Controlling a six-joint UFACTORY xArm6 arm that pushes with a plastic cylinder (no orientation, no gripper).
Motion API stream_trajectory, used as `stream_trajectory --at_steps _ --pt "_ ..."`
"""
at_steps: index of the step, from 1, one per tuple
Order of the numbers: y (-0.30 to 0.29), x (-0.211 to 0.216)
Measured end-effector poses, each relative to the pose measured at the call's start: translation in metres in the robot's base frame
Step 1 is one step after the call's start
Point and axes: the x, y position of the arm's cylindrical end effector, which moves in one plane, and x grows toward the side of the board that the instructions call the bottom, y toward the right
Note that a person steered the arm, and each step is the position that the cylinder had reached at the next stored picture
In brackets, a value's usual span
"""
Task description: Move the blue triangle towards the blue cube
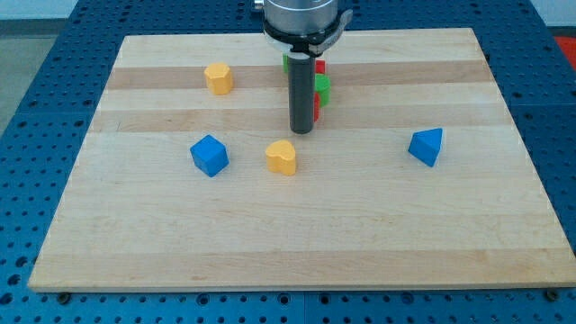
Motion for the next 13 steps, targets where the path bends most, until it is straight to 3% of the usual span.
stream_trajectory --at_steps 2,5,7,8,9,11,12,13 --pt "0.024 0.023" --pt "0.057 0.011" --pt "0.198 -0.001" --pt "0.216 0.020" --pt "0.176 0.043" --pt "-0.004 0.064" --pt "-0.056 0.070" --pt "-0.064 0.074"
